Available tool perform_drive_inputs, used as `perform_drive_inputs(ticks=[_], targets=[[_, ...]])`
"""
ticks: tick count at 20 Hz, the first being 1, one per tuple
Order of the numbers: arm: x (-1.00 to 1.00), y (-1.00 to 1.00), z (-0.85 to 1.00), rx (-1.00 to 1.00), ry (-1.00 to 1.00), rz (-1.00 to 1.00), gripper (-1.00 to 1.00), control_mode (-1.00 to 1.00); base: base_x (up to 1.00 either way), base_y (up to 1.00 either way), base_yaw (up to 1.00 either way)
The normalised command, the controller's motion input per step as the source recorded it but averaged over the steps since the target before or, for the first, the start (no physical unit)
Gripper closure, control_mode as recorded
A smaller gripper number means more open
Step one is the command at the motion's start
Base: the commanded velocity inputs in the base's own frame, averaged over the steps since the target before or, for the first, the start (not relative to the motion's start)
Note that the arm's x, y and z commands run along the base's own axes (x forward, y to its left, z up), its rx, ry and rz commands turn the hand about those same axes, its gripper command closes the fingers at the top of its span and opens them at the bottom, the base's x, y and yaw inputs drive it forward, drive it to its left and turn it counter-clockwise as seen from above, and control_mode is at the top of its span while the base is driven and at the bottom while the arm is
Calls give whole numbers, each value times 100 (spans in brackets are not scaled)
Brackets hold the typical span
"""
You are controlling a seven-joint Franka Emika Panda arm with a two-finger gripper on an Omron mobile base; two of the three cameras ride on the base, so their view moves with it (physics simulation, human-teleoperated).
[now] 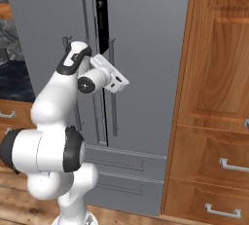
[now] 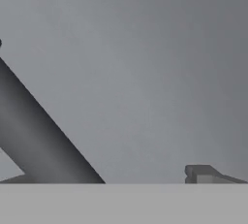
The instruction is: Place the sweet potato in the correct fridge rack based on whether it is a fruit or vegetable. Finally, close the fridge door.
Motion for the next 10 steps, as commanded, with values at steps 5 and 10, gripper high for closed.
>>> perform_drive_inputs(ticks=[5, 10], targets=[[18, -11, 22, 1, 11, -9, -100, -100, 0, 0, 0], [-64, -5, 37, 5, 0, 0, -100, -100, 0, 0, 0]])
